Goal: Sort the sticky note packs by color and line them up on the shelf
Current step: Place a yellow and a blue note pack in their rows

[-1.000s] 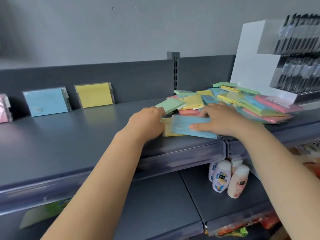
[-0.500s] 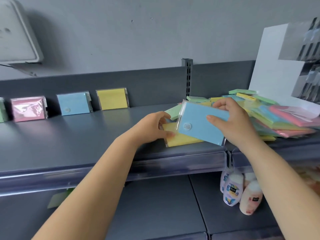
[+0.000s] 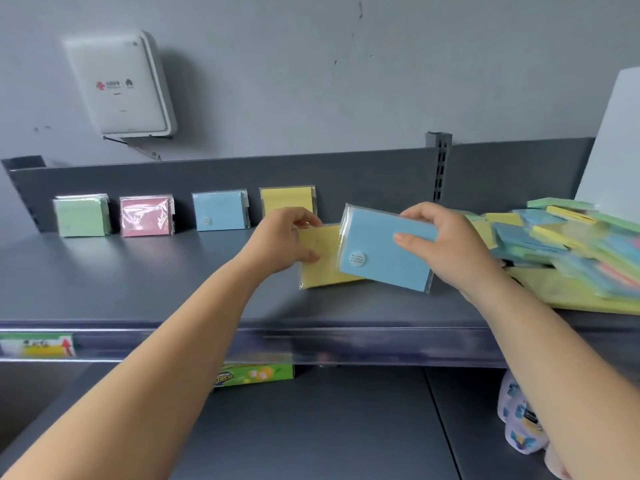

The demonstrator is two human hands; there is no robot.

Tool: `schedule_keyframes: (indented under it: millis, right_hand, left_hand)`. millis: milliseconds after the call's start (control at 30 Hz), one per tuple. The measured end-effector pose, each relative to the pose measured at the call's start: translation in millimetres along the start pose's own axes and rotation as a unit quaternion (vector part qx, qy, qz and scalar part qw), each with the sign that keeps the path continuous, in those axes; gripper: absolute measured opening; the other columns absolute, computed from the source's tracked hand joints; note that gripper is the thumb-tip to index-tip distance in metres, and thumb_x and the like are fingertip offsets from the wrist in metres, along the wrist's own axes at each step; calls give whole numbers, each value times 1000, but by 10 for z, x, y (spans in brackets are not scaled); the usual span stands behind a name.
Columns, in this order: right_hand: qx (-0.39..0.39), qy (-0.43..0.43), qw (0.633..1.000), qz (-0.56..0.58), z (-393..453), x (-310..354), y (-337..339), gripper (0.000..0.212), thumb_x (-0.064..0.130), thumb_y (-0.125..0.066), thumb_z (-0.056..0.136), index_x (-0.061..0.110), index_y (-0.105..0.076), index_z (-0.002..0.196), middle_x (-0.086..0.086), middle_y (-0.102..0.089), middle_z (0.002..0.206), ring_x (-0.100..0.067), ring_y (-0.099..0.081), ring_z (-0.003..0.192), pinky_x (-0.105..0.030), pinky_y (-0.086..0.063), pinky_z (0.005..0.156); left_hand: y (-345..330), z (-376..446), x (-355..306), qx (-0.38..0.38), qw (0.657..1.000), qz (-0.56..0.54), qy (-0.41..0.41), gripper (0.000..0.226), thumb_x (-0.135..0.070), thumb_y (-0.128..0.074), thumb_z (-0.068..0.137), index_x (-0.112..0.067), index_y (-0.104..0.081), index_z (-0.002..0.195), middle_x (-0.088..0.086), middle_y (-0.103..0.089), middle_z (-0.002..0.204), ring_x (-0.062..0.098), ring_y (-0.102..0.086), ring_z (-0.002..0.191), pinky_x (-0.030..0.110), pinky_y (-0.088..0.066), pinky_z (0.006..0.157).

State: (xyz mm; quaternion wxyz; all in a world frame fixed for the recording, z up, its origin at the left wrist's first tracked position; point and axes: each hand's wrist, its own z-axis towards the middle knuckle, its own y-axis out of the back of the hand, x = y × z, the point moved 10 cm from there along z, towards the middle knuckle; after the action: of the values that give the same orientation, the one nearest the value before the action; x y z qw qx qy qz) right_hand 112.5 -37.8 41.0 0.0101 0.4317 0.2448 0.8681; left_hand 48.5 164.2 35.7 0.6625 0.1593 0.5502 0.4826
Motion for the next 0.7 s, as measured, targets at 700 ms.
schedule_keyframes:
  millis: [700]
  right_hand:
    - [54,-62,987,-141,686,343,-1128,8,15,-66,83,20,-61,88,16,-56,84,-1,-51,76,-15,-38,61]
  left_hand:
    - [459,1084,864,16,976,177,-127,43,-13,-70,77,-16,-55,117,2,-50,109,26,-56,92,38,-51,77]
